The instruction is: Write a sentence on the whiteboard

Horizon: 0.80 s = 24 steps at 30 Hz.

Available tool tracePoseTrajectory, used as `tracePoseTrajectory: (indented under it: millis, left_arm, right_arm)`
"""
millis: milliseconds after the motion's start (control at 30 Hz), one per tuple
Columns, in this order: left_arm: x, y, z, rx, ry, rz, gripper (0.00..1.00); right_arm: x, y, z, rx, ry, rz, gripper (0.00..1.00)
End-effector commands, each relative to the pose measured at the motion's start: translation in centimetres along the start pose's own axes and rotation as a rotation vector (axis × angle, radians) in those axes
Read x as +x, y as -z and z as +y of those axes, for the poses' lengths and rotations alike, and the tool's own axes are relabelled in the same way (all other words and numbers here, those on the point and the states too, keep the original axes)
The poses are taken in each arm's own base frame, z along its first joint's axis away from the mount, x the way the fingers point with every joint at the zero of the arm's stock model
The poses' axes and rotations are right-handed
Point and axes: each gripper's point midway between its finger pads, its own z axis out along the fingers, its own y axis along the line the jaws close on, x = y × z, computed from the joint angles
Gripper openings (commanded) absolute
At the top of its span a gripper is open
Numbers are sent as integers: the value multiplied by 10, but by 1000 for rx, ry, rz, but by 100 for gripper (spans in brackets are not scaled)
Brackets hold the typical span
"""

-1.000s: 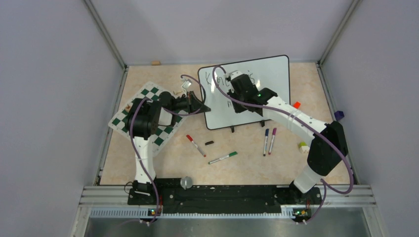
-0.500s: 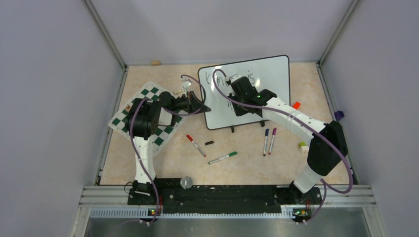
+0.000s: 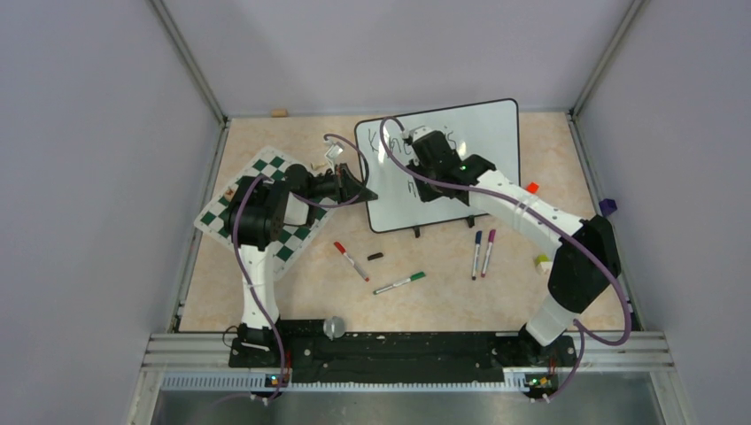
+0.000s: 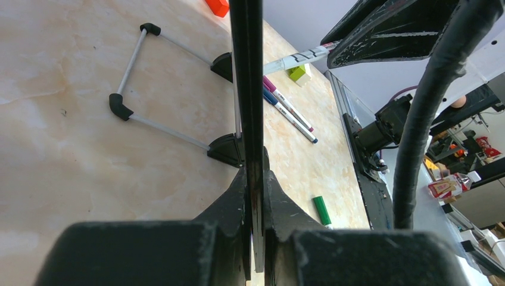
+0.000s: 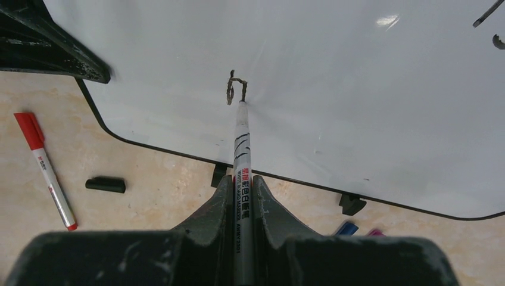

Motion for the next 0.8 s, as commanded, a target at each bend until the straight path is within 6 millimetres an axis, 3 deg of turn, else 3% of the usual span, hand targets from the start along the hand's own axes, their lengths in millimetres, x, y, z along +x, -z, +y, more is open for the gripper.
tracePoseTrajectory:
  millis: [0,300,767]
  left_arm:
    - [-19,-5,-18,71,-255,-3,0]
    - [-19,-5,-19,72,-260,-2,0]
    - [-18,-4,-20,74,-265,2,0]
  right_arm:
    - [-37,-2,-10,43,-27,-103,0]
    - [-48,3,-17,75,-38,-129,0]
    - [-39,6,-33,141,-84,-107,0]
